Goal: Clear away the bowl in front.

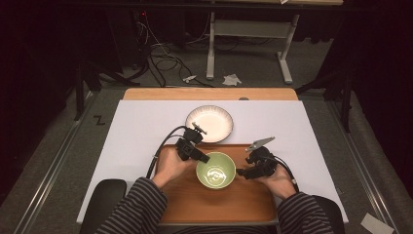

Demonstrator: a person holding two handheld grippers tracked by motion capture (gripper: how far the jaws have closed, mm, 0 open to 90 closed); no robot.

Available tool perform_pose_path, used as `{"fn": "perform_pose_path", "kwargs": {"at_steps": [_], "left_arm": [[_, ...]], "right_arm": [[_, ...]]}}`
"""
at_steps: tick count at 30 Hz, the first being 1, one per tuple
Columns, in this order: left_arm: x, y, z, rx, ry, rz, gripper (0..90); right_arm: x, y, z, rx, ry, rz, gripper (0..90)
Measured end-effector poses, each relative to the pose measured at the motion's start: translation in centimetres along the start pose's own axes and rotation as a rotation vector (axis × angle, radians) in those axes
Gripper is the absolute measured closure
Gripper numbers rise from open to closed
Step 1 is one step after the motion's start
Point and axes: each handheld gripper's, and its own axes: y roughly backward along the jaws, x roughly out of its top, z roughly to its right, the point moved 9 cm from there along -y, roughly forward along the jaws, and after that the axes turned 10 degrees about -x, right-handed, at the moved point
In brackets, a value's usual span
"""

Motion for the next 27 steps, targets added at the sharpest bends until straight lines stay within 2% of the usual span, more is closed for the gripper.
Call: {"fn": "perform_pose_path", "kwargs": {"at_steps": [3, 4, 5, 6, 8, 16, 27], "left_arm": [[0.1, -0.1, 0.2, -0.011, 0.009, 0.006, 75.2], [-0.1, 0.1, -0.1, 0.004, -0.01, -0.017, 73.0], [-0.1, 0.0, 0.0, 0.002, -0.006, -0.015, 73.0], [0.0, -0.1, 0.4, -0.023, 0.012, 0.002, 71.9], [0.2, 0.0, 0.6, -0.038, 0.019, 0.013, 69.8], [0.7, 0.6, 0.7, -0.038, 0.005, 0.043, 60.7], [2.0, 2.5, 1.1, -0.057, 0.003, 0.11, 54.7]], "right_arm": [[0.0, 0.0, 0.0, -0.001, 0.0, -0.003, 38.9], [0.0, 0.0, 0.0, -0.001, 0.0, -0.002, 38.8], [0.0, 0.0, 0.0, -0.001, 0.0, -0.002, 38.8], [0.0, 0.0, 0.0, -0.001, 0.0, -0.002, 38.8], [0.0, 0.0, 0.0, 0.002, 0.001, -0.001, 38.8], [0.0, 0.0, 0.0, 0.002, 0.0, -0.004, 38.8], [0.0, 0.0, 0.0, 0.001, 0.0, -0.003, 38.8]]}}
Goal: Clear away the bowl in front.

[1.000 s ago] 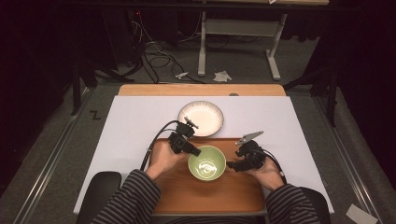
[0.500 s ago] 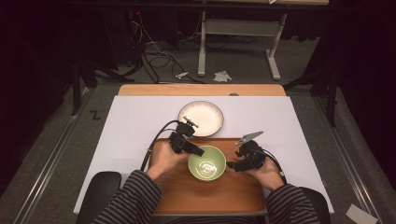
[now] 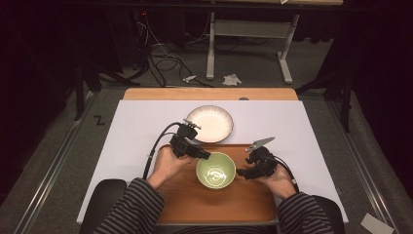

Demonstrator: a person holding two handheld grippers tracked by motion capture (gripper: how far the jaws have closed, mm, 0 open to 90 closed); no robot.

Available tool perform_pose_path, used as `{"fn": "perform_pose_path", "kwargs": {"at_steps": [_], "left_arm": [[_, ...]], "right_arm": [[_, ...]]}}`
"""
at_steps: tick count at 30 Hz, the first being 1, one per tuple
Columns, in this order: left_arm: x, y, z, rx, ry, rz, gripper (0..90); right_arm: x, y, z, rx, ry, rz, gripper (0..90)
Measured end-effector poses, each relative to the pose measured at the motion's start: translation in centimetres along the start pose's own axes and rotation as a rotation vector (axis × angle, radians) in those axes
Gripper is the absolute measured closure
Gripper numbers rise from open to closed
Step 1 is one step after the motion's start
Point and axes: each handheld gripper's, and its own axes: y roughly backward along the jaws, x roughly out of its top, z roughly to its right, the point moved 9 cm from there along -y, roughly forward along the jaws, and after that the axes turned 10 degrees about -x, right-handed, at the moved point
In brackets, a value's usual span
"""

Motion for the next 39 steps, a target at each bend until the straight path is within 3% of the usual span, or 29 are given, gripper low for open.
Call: {"fn": "perform_pose_path", "kwargs": {"at_steps": [16, 33, 39], "left_arm": [[0.8, 1.7, -0.3, 0.007, 0.003, 0.046, 53.7], [1.2, 3.6, -2.2, 0.029, 0.038, 0.106, 52.9], [0.9, 3.7, -2.7, 0.04, 0.04, 0.105, 53.0]], "right_arm": [[0.0, 0.0, 0.0, 0.0, 0.004, -0.001, 38.8], [0.0, -0.1, 0.0, 0.002, 0.005, -0.003, 38.8], [0.0, -0.1, 0.0, 0.003, 0.005, -0.003, 38.8]]}}
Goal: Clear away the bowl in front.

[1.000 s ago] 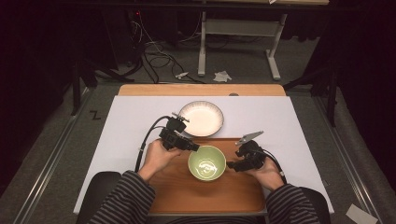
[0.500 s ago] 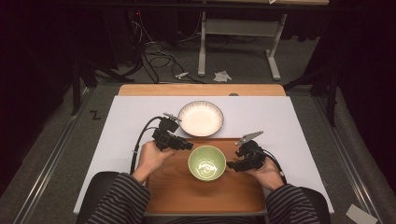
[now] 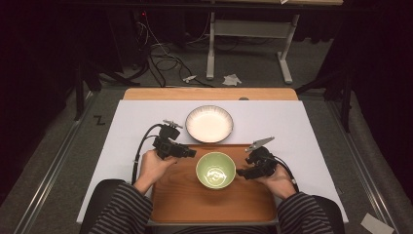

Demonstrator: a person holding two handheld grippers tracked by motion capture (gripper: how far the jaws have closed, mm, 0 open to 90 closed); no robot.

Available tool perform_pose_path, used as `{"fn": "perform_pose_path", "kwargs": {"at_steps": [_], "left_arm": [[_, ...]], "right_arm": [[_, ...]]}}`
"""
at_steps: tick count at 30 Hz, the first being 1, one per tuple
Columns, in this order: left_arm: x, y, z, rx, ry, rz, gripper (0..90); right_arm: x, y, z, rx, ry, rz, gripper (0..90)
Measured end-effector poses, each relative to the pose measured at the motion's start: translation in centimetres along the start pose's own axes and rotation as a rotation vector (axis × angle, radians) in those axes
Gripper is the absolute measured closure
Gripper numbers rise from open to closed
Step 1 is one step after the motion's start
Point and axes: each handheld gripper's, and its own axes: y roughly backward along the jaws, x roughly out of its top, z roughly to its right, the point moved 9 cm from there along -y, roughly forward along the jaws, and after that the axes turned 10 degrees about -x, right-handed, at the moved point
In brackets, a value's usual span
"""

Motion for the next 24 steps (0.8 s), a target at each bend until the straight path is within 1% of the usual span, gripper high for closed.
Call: {"fn": "perform_pose_path", "kwargs": {"at_steps": [3, 7, 11, 15, 24], "left_arm": [[0.0, 0.0, -0.2, 0.006, -0.001, 0.009, 53.0], [-0.2, 0.0, -0.6, 0.015, -0.003, 0.008, 52.5], [-0.2, -0.1, -1.1, 0.032, -0.011, 0.013, 52.2], [-0.2, -0.1, -1.5, 0.045, -0.01, 0.02, 52.1], [-0.8, -0.6, -2.5, 0.075, -0.018, 0.022, 51.6]], "right_arm": [[0.0, 0.0, 0.0, -0.001, 0.001, 0.001, 38.8], [0.0, 0.0, 0.0, 0.001, 0.001, 0.001, 38.8], [0.0, 0.0, 0.0, -0.001, -0.001, 0.0, 38.8], [0.0, 0.0, 0.0, -0.001, -0.001, -0.002, 38.8], [0.0, 0.0, 0.0, 0.002, 0.006, 0.002, 38.8]]}}
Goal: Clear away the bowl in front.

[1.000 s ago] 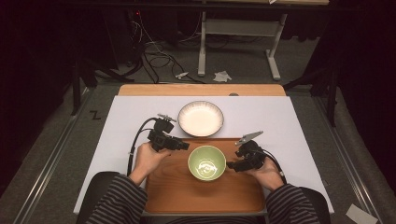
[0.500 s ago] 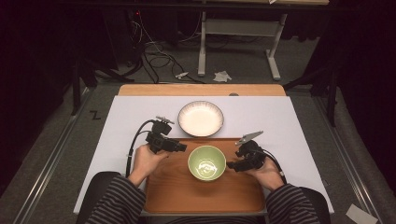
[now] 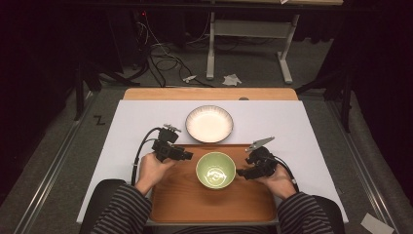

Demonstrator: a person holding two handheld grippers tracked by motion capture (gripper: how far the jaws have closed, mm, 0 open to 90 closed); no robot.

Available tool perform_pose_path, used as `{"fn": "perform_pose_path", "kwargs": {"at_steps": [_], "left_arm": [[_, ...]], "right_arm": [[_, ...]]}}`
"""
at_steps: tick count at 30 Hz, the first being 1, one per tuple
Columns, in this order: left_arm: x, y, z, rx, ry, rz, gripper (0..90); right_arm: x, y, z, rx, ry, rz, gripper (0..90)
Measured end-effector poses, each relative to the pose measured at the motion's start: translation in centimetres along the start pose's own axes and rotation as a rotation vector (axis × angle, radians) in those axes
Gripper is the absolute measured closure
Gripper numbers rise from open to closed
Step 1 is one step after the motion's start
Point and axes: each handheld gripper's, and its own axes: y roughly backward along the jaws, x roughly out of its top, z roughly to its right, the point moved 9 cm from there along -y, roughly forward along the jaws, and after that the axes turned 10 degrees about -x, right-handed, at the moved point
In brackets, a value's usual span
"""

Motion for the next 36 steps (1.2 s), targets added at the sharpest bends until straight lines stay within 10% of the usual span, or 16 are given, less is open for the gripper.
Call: {"fn": "perform_pose_path", "kwargs": {"at_steps": [36], "left_arm": [[-1.6, -1.0, -2.0, 0.084, -0.067, -0.041, 49.7]], "right_arm": [[-0.2, 0.2, 0.4, -0.01, -0.026, -0.012, 38.6]]}}
